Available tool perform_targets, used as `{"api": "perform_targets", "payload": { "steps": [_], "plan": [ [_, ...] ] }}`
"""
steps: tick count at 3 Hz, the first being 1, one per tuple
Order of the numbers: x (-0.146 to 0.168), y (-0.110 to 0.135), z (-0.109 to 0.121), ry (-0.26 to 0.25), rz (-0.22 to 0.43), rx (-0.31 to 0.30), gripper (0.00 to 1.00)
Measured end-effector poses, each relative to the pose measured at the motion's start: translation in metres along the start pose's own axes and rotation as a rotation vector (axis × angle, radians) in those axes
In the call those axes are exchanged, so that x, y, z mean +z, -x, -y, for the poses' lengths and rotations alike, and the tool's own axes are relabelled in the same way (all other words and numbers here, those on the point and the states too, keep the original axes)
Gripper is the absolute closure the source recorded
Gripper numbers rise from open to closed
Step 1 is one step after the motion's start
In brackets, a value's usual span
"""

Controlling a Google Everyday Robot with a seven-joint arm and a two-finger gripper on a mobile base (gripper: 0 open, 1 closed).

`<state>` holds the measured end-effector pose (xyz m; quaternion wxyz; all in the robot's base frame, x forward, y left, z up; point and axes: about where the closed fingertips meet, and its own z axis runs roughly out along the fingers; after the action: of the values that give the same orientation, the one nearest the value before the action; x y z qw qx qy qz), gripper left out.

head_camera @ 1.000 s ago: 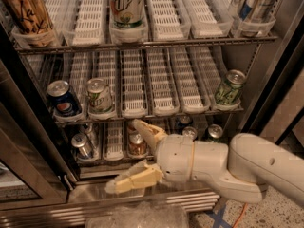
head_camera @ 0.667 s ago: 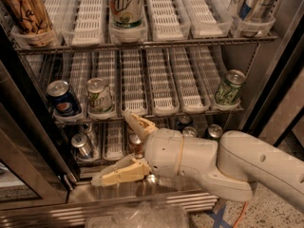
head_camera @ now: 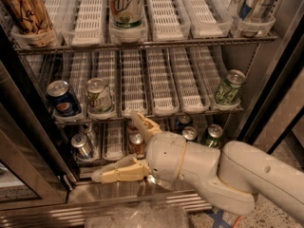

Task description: Pick 7up can from middle shelf of fridge

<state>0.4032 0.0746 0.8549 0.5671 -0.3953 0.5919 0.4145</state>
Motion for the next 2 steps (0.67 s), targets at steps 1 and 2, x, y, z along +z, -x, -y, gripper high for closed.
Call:
{"api": "perform_targets", "payload": {
  "steps": [1, 2],
  "plan": [
    [-0.0017, 0.0120, 0.0048, -0.055, 0.021, -0.058, 0.00],
    [-0.0016, 0.0114, 0.0042, -0.051, 0.020, -0.060, 0.00]
  ]
}}
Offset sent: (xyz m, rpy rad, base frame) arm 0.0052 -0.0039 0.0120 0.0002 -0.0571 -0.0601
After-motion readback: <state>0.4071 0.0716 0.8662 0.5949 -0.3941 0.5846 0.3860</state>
